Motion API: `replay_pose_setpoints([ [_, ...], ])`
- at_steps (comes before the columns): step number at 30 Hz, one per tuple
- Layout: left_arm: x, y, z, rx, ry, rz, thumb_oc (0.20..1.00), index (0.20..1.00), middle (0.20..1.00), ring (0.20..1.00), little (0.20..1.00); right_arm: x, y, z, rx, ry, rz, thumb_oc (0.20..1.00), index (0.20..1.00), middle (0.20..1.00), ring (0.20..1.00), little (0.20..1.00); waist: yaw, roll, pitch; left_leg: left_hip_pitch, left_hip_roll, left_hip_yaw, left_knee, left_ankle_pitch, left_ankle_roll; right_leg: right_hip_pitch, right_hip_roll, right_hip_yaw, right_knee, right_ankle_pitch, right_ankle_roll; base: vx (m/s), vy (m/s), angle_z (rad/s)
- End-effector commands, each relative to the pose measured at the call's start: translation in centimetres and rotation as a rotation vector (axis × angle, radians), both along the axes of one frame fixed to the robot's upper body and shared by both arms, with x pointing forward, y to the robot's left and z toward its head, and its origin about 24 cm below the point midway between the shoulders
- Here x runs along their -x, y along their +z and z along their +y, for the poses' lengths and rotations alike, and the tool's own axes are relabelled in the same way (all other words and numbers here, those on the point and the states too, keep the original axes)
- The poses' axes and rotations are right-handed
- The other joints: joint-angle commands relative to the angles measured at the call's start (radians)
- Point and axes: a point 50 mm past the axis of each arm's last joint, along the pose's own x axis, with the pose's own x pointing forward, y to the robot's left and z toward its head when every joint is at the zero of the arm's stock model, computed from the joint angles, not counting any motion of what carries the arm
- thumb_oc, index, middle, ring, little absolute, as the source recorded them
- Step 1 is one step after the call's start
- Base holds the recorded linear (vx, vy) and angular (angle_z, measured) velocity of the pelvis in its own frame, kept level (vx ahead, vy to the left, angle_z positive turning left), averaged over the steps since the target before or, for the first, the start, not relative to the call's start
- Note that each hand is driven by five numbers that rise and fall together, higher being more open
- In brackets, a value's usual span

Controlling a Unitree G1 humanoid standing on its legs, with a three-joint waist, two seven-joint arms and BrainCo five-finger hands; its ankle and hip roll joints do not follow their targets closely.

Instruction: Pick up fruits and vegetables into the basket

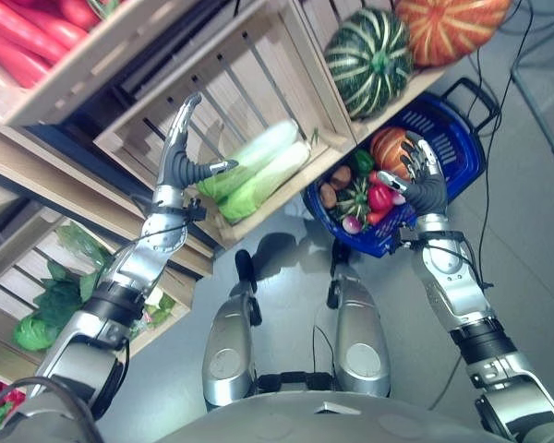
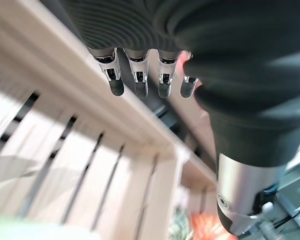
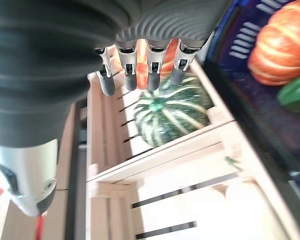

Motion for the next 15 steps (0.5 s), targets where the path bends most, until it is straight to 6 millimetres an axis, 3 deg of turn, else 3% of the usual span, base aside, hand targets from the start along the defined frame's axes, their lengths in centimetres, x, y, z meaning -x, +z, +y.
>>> replay_pose_setpoints([
  [1,-0.9,1.1,1.6,-0.053,0.094,-0.02,1.0,1.0,1.0,1.0,1.0,0.3,2.8,1.7,-0.015,0.064,-0.137,1.0,1.0,1.0,1.0,1.0,-0.016,-0.037,-0.029,-0.076,0.006,0.0,0.088,-0.004,0.014,-0.033,-0.026,0.03,0.125,-0.052,0.04,-0.07,-0.001,-0.09],
  [5,-2.4,1.8,1.8,0.001,0.176,-0.016,1.0,1.0,1.0,1.0,1.0,-0.4,4.8,3.1,0.011,0.117,-0.196,1.0,1.0,1.0,1.0,1.0,-0.03,-0.028,0.0,-0.158,0.006,0.006,0.1,0.014,0.009,-0.121,-0.006,0.039,0.153,-0.054,0.03,-0.05,0.011,-0.12],
  [15,-3.5,3.9,3.2,-0.011,0.283,-0.072,1.0,1.0,1.0,1.0,1.0,-0.3,7.8,4.4,0.111,0.211,-0.283,1.0,1.0,1.0,1.0,1.0,-0.052,-0.014,0.0,-0.307,0.016,0.025,0.153,0.026,-0.007,-0.269,0.009,0.052,0.201,-0.065,0.014,0.0,0.017,-0.04],
])
